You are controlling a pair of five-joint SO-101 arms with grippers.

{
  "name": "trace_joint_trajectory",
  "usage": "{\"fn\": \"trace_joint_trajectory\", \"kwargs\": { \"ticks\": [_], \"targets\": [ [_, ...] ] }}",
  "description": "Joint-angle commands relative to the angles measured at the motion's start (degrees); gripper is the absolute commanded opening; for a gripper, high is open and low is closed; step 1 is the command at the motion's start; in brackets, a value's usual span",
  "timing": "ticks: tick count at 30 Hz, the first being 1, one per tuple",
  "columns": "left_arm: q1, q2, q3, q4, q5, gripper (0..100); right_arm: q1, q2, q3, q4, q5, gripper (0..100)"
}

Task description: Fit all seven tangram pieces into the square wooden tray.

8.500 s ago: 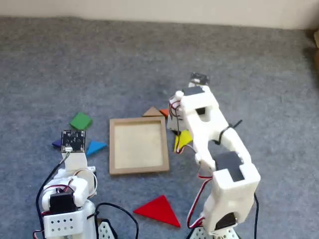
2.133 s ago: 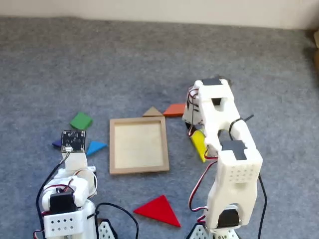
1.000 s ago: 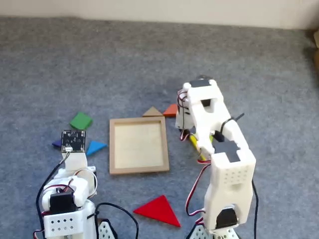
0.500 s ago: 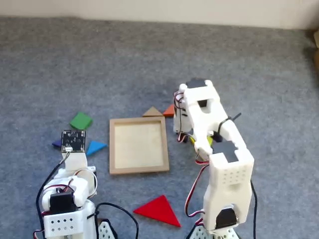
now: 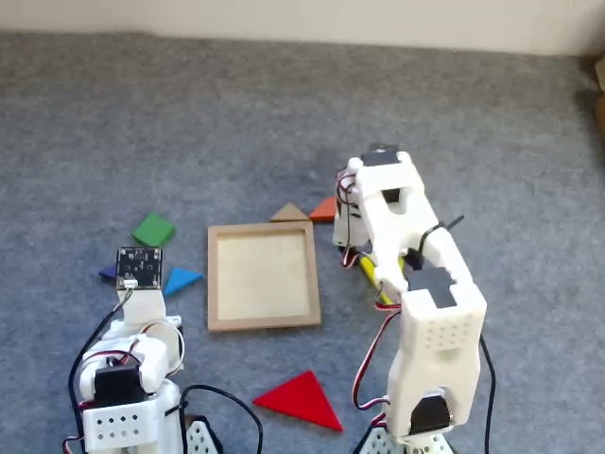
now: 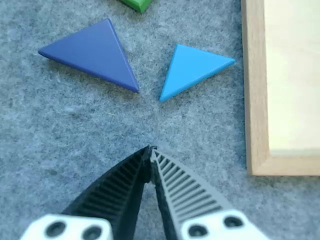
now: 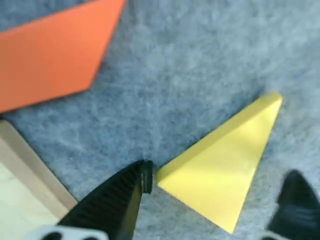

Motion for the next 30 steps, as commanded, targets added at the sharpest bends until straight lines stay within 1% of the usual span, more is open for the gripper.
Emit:
{"fn": "trace_joint_trajectory", "kwargs": {
  "ticks": [1,3,5,15,17,19,24,30],
  "targets": [
    [-0.7,-1.9,1.1,0.3,0.5,1,1.3,-1.1,-0.7,-0.7,-0.7,25.9],
    [-0.7,-1.9,1.1,0.3,0.5,1,1.3,-1.1,-0.7,-0.8,-0.6,22.5],
    [-0.7,-1.9,1.1,0.3,0.5,1,1.3,-1.1,-0.7,-0.7,-0.6,21.4],
    [-0.7,-1.9,1.1,0.3,0.5,1,1.4,-1.5,-1.3,5.5,-0.5,21.3],
    [-0.7,-1.9,1.1,0.3,0.5,1,1.2,-2.1,-1.4,5.7,0.9,21.3],
    [-0.7,-1.9,1.1,0.3,0.5,1,1.0,-4.0,-1.3,5.7,2.6,21.3],
    [-0.7,-1.9,1.1,0.3,0.5,1,0.8,-11.7,-0.9,5.7,3.0,21.3],
    [-0.7,-1.9,1.1,0.3,0.5,1,-2.8,-15.2,-0.8,5.5,3.1,21.3]
  ]
}}
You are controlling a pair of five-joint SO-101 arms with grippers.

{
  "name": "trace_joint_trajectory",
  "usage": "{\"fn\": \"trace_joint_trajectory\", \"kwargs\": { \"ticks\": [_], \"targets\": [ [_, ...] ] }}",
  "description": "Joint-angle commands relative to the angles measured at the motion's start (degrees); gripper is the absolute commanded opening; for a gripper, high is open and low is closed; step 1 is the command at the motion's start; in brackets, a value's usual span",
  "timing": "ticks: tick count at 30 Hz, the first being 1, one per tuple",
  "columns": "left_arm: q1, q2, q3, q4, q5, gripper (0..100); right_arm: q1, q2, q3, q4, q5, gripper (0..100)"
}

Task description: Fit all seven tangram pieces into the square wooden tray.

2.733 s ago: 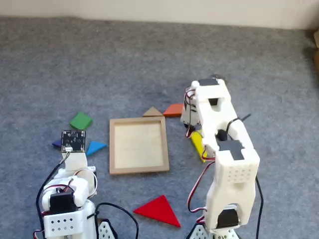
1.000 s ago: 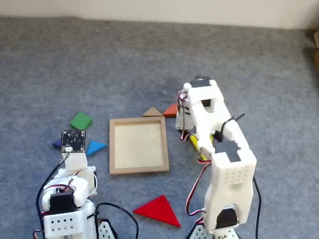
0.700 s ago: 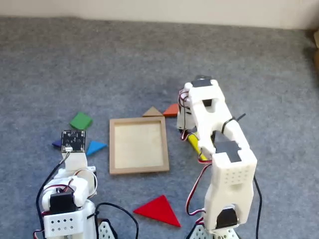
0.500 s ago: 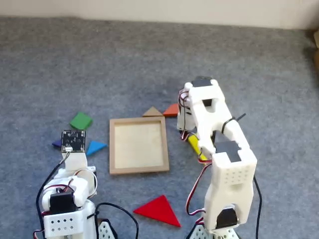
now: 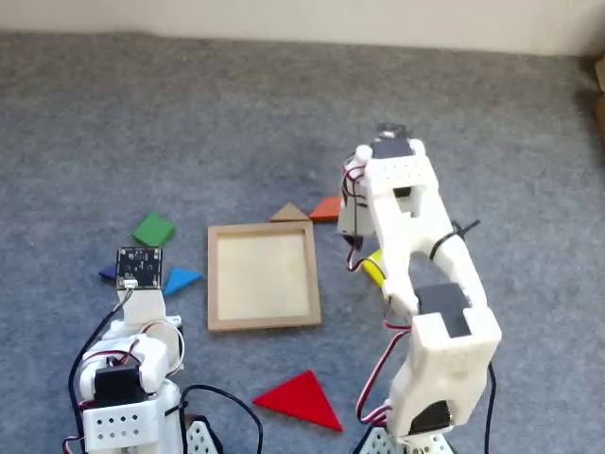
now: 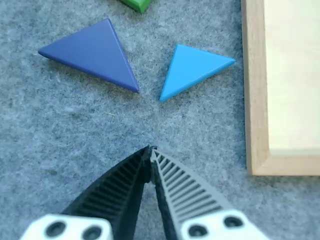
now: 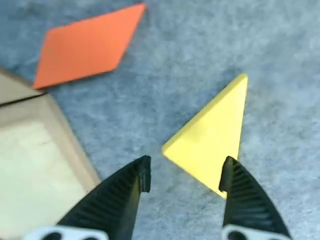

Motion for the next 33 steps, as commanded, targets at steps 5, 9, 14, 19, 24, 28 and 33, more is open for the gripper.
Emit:
{"fn": "trace_joint_trajectory", "kwargs": {
  "ticks": [5,9,14,19,24,28,33],
  "targets": [
    [-0.7,-1.9,1.1,0.3,0.5,1,-5.1,-4.9,-1.0,0.9,0.9,21.7],
    [-0.7,-1.9,1.1,0.3,0.5,1,-2.8,-4.5,-0.7,0.6,0.8,29.6],
    [-0.7,-1.9,1.1,0.3,0.5,1,-1.6,-0.8,-0.9,0.4,0.8,40.7],
    [-0.7,-1.9,1.1,0.3,0.5,1,-0.9,6.4,-0.9,-3.5,0.8,40.7],
    [-0.7,-1.9,1.1,0.3,0.5,1,-0.7,-1.5,-0.3,-3.6,0.9,40.7],
    [-0.7,-1.9,1.1,0.3,0.5,1,-0.7,-12.5,8.1,-7.1,0.9,40.7],
    [-0.7,-1.9,1.1,0.3,0.5,1,-0.6,-26.9,21.3,-13.2,0.9,40.6]
  ]
}}
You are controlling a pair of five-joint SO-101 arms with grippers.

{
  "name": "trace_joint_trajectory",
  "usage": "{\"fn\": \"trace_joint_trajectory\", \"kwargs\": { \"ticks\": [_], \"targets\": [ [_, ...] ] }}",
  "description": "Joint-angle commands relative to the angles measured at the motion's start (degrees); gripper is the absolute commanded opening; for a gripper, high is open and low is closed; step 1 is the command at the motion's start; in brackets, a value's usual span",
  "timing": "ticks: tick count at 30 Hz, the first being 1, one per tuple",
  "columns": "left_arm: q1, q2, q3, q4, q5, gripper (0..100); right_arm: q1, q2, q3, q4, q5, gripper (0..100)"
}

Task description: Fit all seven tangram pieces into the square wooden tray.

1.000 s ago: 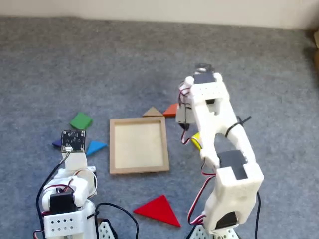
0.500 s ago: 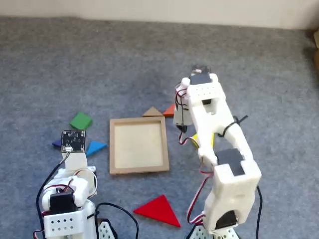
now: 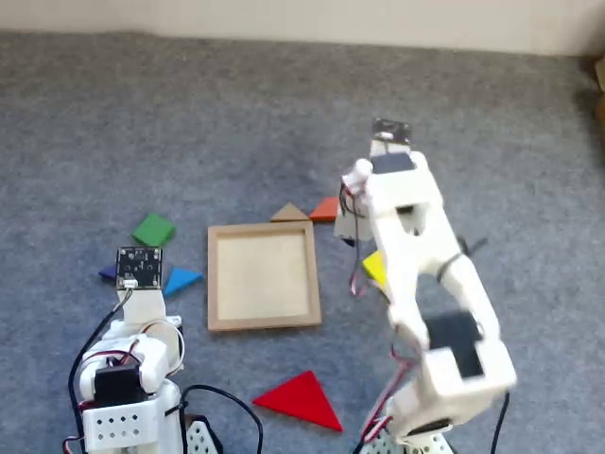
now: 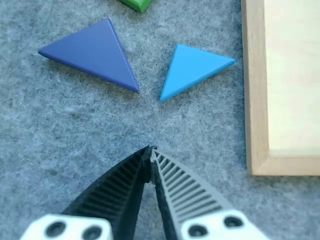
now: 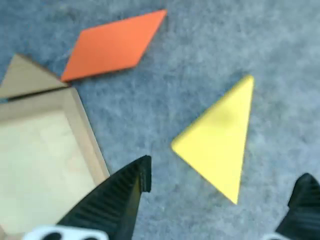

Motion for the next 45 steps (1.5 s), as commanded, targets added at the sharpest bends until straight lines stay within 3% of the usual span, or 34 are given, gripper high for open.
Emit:
{"fn": "trace_joint_trajectory", "kwargs": {
  "ticks": [1,7,11,14,22,31,45],
  "targets": [
    [-0.7,-1.9,1.1,0.3,0.5,1,0.6,-15.6,9.5,-5.1,0.7,40.6],
    [-0.7,-1.9,1.1,0.3,0.5,1,3.0,-22.0,13.8,-0.8,0.8,40.6],
    [-0.7,-1.9,1.1,0.3,0.5,1,3.1,-21.9,13.8,2.2,9.2,40.6],
    [-0.7,-1.9,1.1,0.3,0.5,1,2.9,-21.9,13.8,2.2,9.7,40.6],
    [-0.7,-1.9,1.1,0.3,0.5,1,2.9,-21.7,14.5,-6.7,7.3,40.6],
    [-0.7,-1.9,1.1,0.3,0.5,1,3.0,-8.0,15.8,-13.2,6.7,40.6],
    [-0.7,-1.9,1.1,0.3,0.5,1,3.0,7.4,3.6,-12.8,6.4,40.6]
  ]
}}
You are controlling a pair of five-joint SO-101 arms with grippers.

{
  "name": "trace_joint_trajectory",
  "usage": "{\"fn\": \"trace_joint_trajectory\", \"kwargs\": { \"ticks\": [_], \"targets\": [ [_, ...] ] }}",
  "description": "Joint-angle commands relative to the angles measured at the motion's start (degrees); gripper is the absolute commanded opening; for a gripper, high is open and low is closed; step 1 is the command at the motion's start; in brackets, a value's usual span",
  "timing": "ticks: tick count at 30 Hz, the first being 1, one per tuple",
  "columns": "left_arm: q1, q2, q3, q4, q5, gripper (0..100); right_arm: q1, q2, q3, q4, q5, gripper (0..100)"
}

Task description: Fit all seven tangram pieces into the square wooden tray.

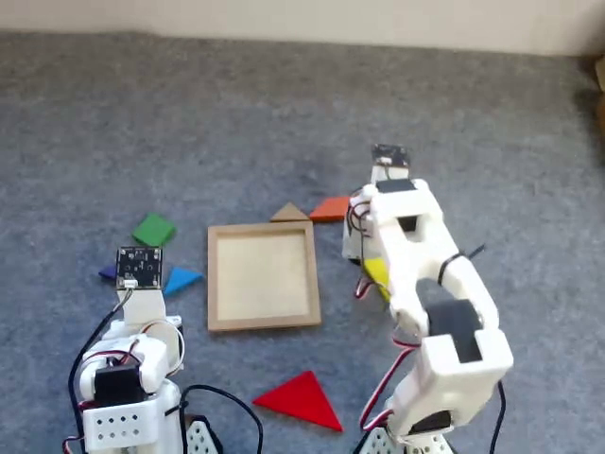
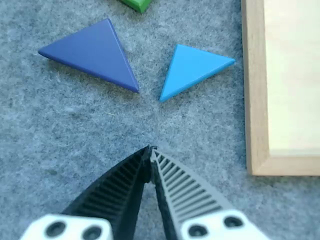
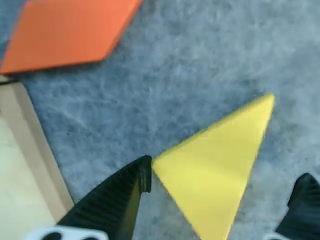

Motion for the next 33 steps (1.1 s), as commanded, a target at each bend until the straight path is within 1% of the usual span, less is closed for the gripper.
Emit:
{"fn": "trace_joint_trajectory", "kwargs": {
  "ticks": [1,15,17,20,23,29,33],
  "targets": [
    [-0.7,-1.9,1.1,0.3,0.5,1,0.5,1.2,-5.1,-0.7,-0.5,40.6],
    [-0.7,-1.9,1.1,0.3,0.5,1,0.4,3.9,-5.2,-0.7,-0.4,40.6],
    [-0.7,-1.9,1.1,0.3,0.5,1,0.4,5.5,-5.3,-0.6,-0.5,37.2],
    [-0.7,-1.9,1.1,0.3,0.5,1,0.5,7.0,-5.4,-0.6,-0.6,26.6],
    [-0.7,-1.9,1.1,0.3,0.5,1,0.6,6.9,-5.5,-0.6,-0.6,19.8],
    [-0.7,-1.9,1.1,0.3,0.5,1,0.6,6.1,-5.4,-0.6,-0.4,14.6],
    [-0.7,-1.9,1.1,0.3,0.5,1,0.6,2.0,-5.1,-0.7,-0.3,12.8]
  ]
}}
